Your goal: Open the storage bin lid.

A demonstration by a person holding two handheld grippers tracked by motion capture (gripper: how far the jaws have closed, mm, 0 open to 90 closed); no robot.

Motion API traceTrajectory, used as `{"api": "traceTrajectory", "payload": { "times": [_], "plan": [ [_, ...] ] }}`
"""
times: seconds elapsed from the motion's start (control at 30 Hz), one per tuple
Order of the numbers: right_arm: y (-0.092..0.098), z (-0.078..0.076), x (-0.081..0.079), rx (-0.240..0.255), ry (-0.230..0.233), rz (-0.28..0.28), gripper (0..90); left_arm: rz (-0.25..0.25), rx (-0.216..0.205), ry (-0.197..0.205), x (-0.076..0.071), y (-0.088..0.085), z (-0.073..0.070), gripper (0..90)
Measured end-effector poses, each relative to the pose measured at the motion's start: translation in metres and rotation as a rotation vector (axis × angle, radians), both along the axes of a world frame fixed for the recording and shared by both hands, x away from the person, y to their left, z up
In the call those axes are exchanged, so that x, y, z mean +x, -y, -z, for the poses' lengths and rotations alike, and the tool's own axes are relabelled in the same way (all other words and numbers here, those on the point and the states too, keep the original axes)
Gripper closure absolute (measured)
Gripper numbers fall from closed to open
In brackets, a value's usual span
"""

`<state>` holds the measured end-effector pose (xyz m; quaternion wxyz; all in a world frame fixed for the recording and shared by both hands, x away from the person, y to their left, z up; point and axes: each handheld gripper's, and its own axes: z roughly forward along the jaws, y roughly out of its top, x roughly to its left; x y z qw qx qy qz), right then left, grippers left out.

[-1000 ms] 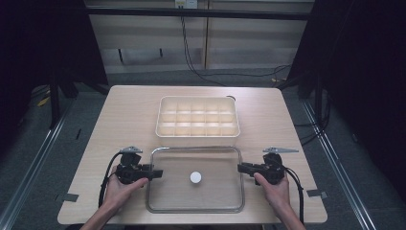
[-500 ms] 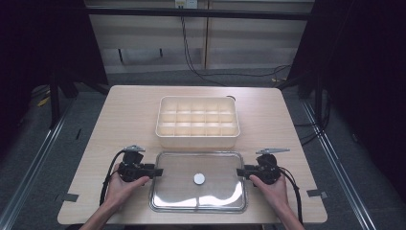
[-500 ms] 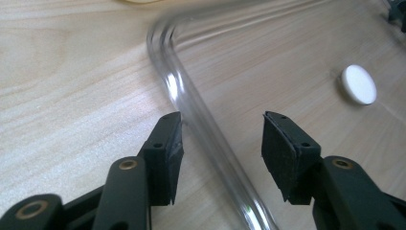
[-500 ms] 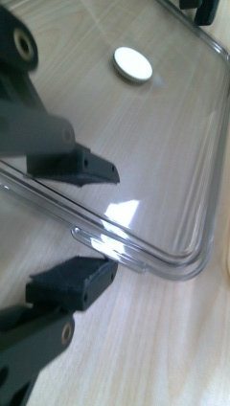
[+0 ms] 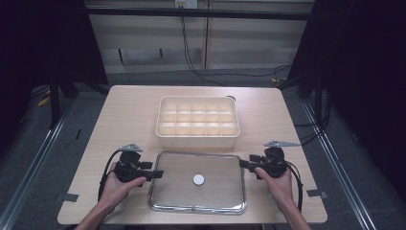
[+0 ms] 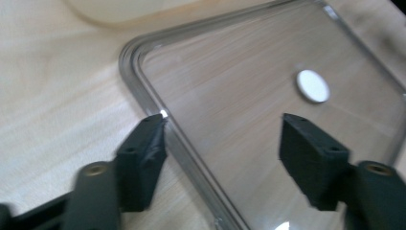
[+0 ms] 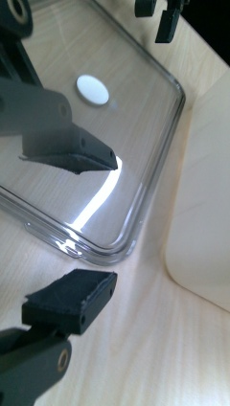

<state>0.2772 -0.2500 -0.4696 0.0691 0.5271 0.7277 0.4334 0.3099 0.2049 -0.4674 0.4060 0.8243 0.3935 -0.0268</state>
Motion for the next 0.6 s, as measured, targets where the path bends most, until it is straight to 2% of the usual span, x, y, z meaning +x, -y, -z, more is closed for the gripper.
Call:
{"api": "traceTrajectory", "payload": {
  "times": [0.1, 0.17, 0.2, 0.27, 0.33, 0.43, 0.53, 0.57, 0.6],
  "plan": [
    [0.008, -0.012, -0.005, 0.001, 0.046, 0.004, 35.9, -0.019, -0.017, 0.055, 0.000, -0.009, -0.018, 29.1],
    [0.015, -0.017, -0.011, 0.009, 0.070, 0.020, 34.2, -0.040, -0.047, 0.076, -0.001, -0.017, -0.025, 28.7],
    [0.018, -0.019, -0.014, 0.005, 0.083, 0.031, 34.0, -0.052, -0.052, 0.085, -0.002, -0.020, -0.028, 28.5],
    [0.026, -0.022, -0.020, 0.018, 0.113, 0.048, 32.9, -0.088, -0.055, 0.127, -0.007, -0.032, -0.033, 28.3],
    [0.033, -0.022, -0.027, 0.022, 0.124, 0.073, 32.0, -0.103, -0.063, 0.127, -0.012, -0.040, -0.032, 27.7],
    [0.043, -0.018, -0.035, 0.039, 0.144, 0.111, 31.2, -0.117, -0.043, 0.136, -0.022, -0.050, -0.023, 27.9],
    [0.049, -0.013, -0.038, 0.010, 0.144, 0.131, 30.1, -0.142, -0.053, 0.138, -0.029, -0.059, -0.010, 28.5],
    [0.050, -0.013, -0.038, 0.012, 0.145, 0.130, 30.1, -0.145, -0.049, 0.126, -0.030, -0.061, -0.008, 28.7],
    [0.050, -0.012, -0.038, 0.005, 0.144, 0.132, 30.0, -0.138, -0.046, 0.130, -0.030, -0.064, -0.008, 28.7]
  ]
}}
